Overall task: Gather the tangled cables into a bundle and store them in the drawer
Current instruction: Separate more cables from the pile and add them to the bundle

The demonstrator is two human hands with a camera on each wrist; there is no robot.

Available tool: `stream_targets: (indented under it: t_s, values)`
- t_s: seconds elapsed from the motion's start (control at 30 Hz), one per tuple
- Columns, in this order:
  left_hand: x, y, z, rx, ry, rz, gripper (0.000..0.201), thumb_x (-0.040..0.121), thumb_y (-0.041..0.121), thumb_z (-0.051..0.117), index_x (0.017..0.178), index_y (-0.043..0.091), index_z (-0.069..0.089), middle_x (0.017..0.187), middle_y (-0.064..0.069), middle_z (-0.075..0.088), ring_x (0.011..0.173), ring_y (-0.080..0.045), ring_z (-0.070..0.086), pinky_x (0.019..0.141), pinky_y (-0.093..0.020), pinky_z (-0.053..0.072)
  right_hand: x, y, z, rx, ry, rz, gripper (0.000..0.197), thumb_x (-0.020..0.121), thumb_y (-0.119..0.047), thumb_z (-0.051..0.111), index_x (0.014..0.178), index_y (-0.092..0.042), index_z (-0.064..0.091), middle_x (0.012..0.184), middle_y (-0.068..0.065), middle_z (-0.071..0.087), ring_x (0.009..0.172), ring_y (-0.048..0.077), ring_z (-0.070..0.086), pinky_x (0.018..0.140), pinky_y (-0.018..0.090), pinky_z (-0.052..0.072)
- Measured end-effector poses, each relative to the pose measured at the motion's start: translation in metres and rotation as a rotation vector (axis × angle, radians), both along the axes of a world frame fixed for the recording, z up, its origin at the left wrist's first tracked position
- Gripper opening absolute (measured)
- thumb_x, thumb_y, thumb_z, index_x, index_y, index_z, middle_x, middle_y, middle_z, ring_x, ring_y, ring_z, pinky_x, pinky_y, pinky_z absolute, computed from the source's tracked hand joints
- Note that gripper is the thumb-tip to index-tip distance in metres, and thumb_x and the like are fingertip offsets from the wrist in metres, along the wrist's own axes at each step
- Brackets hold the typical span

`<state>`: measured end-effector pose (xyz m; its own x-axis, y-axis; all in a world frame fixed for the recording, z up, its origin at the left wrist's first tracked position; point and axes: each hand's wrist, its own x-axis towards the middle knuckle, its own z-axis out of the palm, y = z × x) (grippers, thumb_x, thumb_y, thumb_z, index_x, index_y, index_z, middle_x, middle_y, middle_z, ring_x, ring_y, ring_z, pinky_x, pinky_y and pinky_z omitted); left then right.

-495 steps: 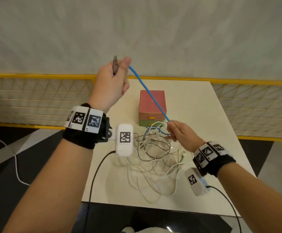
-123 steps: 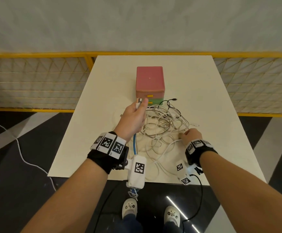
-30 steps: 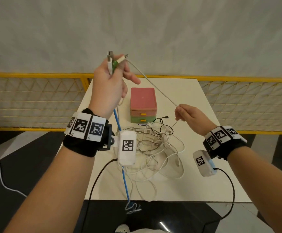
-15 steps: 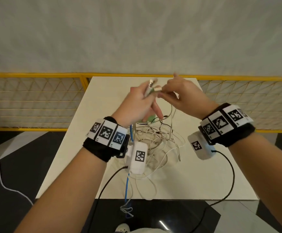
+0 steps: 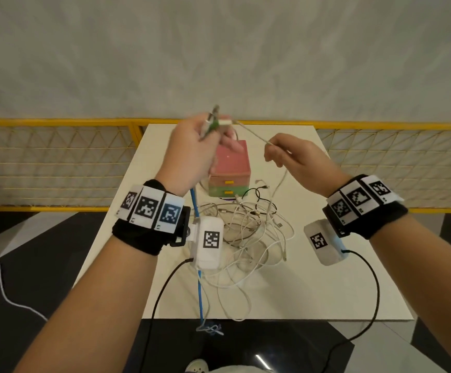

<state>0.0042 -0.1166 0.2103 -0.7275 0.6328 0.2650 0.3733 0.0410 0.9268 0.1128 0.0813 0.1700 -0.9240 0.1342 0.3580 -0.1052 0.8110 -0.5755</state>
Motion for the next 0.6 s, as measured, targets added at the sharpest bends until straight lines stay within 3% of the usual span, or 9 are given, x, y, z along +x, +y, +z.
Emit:
stream_targets:
  t_s: [0.1, 0.2, 0.27, 0.33, 0.43, 0.5, 0.6]
  values:
    - [-0.009, -0.005, 0.006, 0.220, -0.074, 0.163, 0.028, 0.102, 0.028, 0.049, 0.082, 0.012, 0.060, 0.071, -0.001, 0.075, 0.030, -0.011, 0.039, 0.035, -0.019, 0.032, 0.005, 0.009, -0.021, -0.056, -0.122, -0.044, 0.027, 0.102, -0.020, 0.037, 0.086, -0.013, 0.058, 0.068, -0.012, 0.051, 0.066, 0.000, 0.050, 0.065, 0.014, 0.037]
    - [-0.011, -0.007, 0.002, 0.134, -0.048, 0.263, 0.023, 0.104, 0.031, 0.045, 0.100, 0.014, 0.060, 0.069, -0.002, 0.075, 0.032, -0.010, 0.040, 0.039, -0.022, 0.034, 0.005, 0.009, -0.026, -0.097, -0.127, -0.059, 0.028, 0.102, -0.024, 0.036, 0.086, -0.014, 0.058, 0.069, -0.012, 0.055, 0.071, 0.001, 0.057, 0.068, 0.016, 0.040]
    - [-0.003, -0.004, 0.000, 0.079, -0.050, 0.198, 0.027, 0.104, 0.024, 0.044, 0.130, 0.022, 0.051, 0.073, -0.006, 0.073, 0.032, -0.003, 0.045, 0.040, -0.019, 0.036, 0.003, 0.003, -0.016, -0.080, -0.105, -0.027, 0.027, 0.102, -0.025, 0.038, 0.088, -0.014, 0.059, 0.074, -0.013, 0.059, 0.074, 0.002, 0.059, 0.070, 0.015, 0.041]
    - [0.009, 0.001, -0.002, -0.033, -0.019, 0.011, 0.041, 0.104, 0.022, 0.045, 0.144, 0.028, 0.040, 0.075, -0.010, 0.072, 0.032, 0.001, 0.047, 0.039, -0.012, 0.036, 0.000, -0.005, -0.003, -0.027, -0.071, 0.016, 0.026, 0.101, -0.025, 0.039, 0.089, -0.014, 0.060, 0.077, -0.011, 0.060, 0.076, 0.005, 0.059, 0.070, 0.017, 0.043]
    - [0.024, 0.007, -0.004, -0.259, 0.055, -0.191, 0.026, 0.103, 0.019, 0.047, 0.125, 0.009, 0.058, 0.073, -0.013, 0.072, 0.033, 0.005, 0.047, 0.042, -0.012, 0.035, -0.006, -0.012, 0.015, 0.042, 0.063, 0.077, 0.022, 0.100, -0.023, 0.044, 0.091, -0.016, 0.062, 0.079, -0.009, 0.061, 0.079, 0.007, 0.056, 0.072, 0.015, 0.041]
    - [0.025, 0.008, -0.004, -0.241, 0.038, -0.181, 0.020, 0.102, 0.012, 0.047, 0.106, -0.002, 0.060, 0.074, -0.018, 0.071, 0.033, 0.006, 0.047, 0.041, -0.008, 0.034, -0.009, -0.009, 0.020, 0.067, 0.107, 0.097, 0.018, 0.098, -0.024, 0.048, 0.096, -0.015, 0.064, 0.082, -0.009, 0.061, 0.079, 0.006, 0.054, 0.073, 0.013, 0.040]
    - [0.021, 0.009, -0.005, -0.153, 0.066, -0.053, 0.018, 0.102, 0.012, 0.046, 0.095, 0.005, 0.061, 0.071, -0.012, 0.073, 0.035, 0.007, 0.047, 0.050, -0.020, 0.036, -0.011, 0.000, 0.013, 0.067, 0.046, 0.082, 0.015, 0.098, -0.020, 0.049, 0.099, -0.011, 0.060, 0.079, -0.013, 0.057, 0.075, 0.005, 0.053, 0.071, 0.014, 0.040]
